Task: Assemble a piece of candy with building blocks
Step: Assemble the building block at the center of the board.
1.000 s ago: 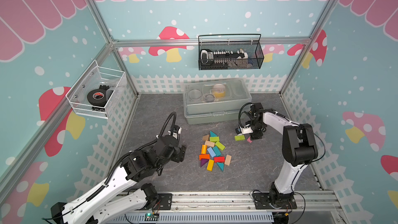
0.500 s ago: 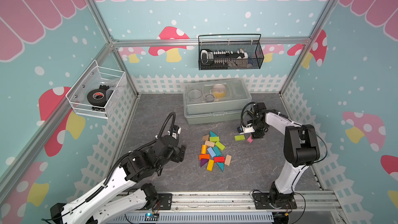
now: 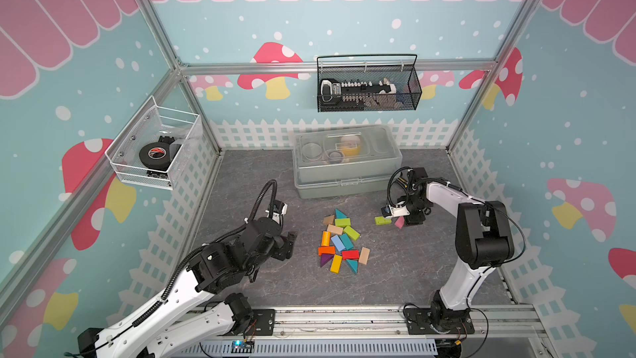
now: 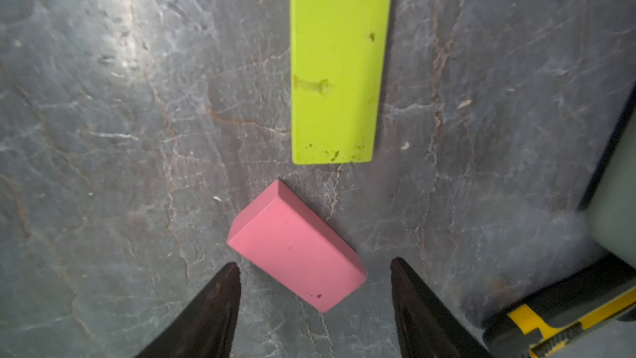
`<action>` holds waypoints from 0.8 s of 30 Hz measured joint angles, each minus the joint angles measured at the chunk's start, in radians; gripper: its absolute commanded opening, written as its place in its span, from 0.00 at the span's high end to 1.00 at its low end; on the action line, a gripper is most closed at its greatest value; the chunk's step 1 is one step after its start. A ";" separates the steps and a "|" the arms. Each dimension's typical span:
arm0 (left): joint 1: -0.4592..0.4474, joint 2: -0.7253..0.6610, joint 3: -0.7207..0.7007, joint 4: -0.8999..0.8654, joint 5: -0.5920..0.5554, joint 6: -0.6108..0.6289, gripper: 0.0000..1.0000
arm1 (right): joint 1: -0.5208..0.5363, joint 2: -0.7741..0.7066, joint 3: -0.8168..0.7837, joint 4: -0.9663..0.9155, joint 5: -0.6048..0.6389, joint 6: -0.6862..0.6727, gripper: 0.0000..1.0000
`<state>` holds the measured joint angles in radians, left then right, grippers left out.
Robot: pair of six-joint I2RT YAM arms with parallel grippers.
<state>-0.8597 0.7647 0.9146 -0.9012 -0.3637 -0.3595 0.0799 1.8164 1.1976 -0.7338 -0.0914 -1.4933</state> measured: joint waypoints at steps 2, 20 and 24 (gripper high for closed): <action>0.000 -0.003 0.000 0.000 0.000 0.000 0.23 | 0.000 0.000 0.000 -0.002 -0.001 -0.002 0.31; -0.001 -0.002 0.000 0.000 0.000 0.000 0.23 | 0.000 0.043 0.004 -0.003 -0.014 -0.002 0.56; -0.001 0.001 0.000 0.000 0.000 0.000 0.23 | 0.000 0.049 0.010 -0.004 -0.020 0.002 0.62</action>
<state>-0.8608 0.7658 0.9142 -0.9012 -0.3637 -0.3595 0.0803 1.8656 1.2079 -0.7376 -0.1112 -1.4918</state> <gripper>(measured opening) 0.768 0.399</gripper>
